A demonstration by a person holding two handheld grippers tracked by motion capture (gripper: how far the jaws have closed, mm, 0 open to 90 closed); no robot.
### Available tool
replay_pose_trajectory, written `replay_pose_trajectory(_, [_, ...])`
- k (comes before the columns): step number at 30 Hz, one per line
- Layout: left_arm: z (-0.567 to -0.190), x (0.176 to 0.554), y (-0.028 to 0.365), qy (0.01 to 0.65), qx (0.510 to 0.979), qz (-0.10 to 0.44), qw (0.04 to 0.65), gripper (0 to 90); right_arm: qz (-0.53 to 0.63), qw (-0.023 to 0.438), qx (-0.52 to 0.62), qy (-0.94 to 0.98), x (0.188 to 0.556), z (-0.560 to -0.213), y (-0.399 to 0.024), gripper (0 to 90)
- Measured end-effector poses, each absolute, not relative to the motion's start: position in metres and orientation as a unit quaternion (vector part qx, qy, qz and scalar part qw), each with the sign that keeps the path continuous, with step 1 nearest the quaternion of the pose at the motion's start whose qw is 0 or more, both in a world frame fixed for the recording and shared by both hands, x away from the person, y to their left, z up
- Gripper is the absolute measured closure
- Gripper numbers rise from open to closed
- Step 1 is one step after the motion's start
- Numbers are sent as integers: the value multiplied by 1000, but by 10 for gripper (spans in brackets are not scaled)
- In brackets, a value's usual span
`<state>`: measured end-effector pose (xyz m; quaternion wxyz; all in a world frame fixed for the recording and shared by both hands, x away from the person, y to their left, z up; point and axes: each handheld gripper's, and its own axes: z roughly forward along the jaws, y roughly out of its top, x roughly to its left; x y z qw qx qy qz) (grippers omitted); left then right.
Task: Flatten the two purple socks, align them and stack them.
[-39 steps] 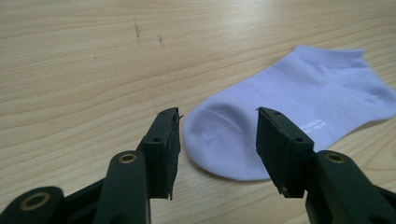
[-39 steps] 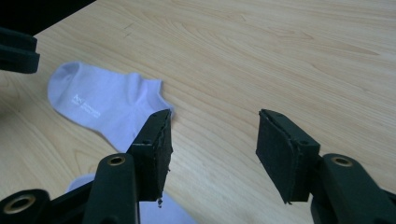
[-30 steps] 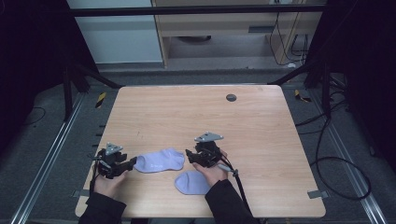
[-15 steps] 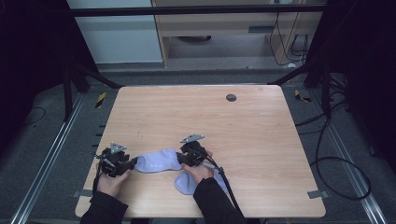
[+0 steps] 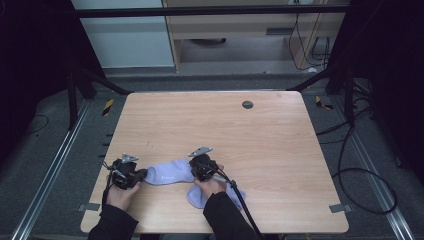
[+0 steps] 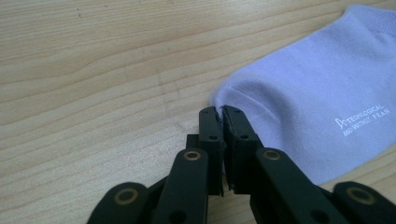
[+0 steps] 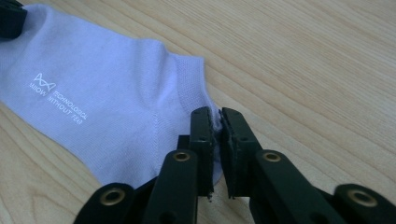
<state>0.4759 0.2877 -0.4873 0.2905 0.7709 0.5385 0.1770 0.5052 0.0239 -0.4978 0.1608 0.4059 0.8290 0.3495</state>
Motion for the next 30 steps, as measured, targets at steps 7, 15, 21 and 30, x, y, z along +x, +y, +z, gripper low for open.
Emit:
replay_pose_trajectory(7, [-482, 473, 287, 536, 767, 171, 309, 876, 371, 143, 415, 818, 502, -492, 15, 869])
replay_pose_trajectory(15, [-462, 465, 280, 522, 758, 163, 355, 877, 405, 141, 400, 810, 490, -468, -4, 870])
replay_pose_trajectory(21, [-450, 458, 263, 503, 764, 161, 371, 877, 422, 138, 396, 804, 480, -449, -25, 871])
replay_pose_trajectory(30, [-433, 448, 238, 478, 771, 152, 391, 878, 420, 154, 387, 806, 462, -430, -56, 870])
